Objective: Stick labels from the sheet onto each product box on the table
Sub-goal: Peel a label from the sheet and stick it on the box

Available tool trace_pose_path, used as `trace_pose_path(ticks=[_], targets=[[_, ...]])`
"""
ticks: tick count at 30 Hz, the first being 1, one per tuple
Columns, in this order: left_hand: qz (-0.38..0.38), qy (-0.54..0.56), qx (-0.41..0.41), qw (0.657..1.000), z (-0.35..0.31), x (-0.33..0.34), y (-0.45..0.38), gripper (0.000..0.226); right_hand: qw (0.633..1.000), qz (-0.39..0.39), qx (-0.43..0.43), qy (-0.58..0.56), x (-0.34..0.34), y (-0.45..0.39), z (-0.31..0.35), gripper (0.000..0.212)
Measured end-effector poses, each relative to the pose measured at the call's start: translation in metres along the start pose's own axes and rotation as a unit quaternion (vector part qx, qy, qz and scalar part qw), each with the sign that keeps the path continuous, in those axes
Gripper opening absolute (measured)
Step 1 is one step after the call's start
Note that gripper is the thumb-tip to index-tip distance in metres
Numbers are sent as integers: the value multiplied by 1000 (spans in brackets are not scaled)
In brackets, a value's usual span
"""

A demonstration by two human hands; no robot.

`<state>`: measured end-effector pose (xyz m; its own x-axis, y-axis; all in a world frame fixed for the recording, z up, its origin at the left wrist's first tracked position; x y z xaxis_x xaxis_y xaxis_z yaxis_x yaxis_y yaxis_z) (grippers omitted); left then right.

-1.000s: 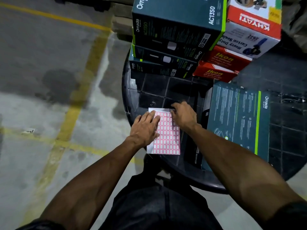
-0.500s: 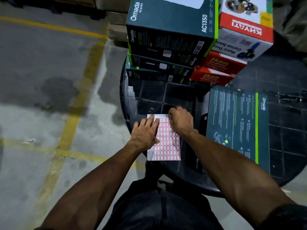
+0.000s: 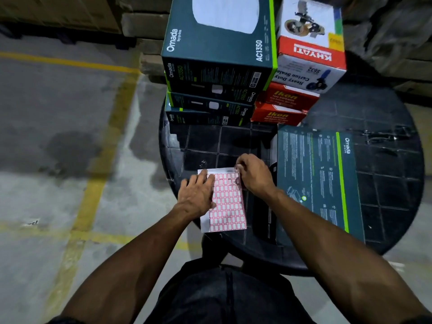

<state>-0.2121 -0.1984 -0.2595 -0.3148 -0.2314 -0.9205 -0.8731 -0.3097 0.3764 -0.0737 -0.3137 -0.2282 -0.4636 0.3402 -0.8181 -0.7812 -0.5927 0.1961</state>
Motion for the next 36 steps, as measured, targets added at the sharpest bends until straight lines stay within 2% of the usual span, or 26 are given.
trace_pose_path(ticks=[5, 9, 12, 17, 21, 23, 27, 30, 36], targets=[[0, -4, -4, 1000, -4, -2, 3, 91, 996, -61, 13, -69, -24, 34, -18, 12], [-12, -12, 7, 1000, -7, -1, 5, 71, 993, -94, 29, -72, -43, 64, -45, 14], [-15, -39, 15, 999, -10, -1, 9, 66, 991, -116, 34, -56, -54, 85, -67, 15], [-29, -69, -21, 997, -23, -3, 20, 64, 992, -115, 41, -41, -73, 123, -104, 16], [-43, -72, -53, 995, -46, -12, 31, 65, 994, -100, 35, 3, -84, 158, -140, 29], [-60, -39, -28, 997, -71, -16, 38, 62, 995, -93, 41, -5, -88, 173, -159, 33], [-108, 49, 72, 990, -134, -19, 61, 58, 996, -72, 57, -13, -91, 198, -189, 40], [-113, 54, 140, 982, -173, -8, 76, 59, 997, -61, 29, -26, -95, 207, -199, 48], [-72, 20, 137, 988, -206, 21, 87, 63, 999, -32, -2, -42, -98, 212, -203, 52]])
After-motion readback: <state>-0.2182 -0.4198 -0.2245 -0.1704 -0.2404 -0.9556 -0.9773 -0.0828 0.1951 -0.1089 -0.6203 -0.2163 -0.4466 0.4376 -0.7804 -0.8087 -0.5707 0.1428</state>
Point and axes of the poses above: each hand's wrist, its own y-axis away from the middle knuckle, its own x-axis out of the palm, z = x × y, the point moved 2 cm from there along -y, towards the middle knuckle, and after that the axes turned 5 degrees about -z, right-handed, at the moved point
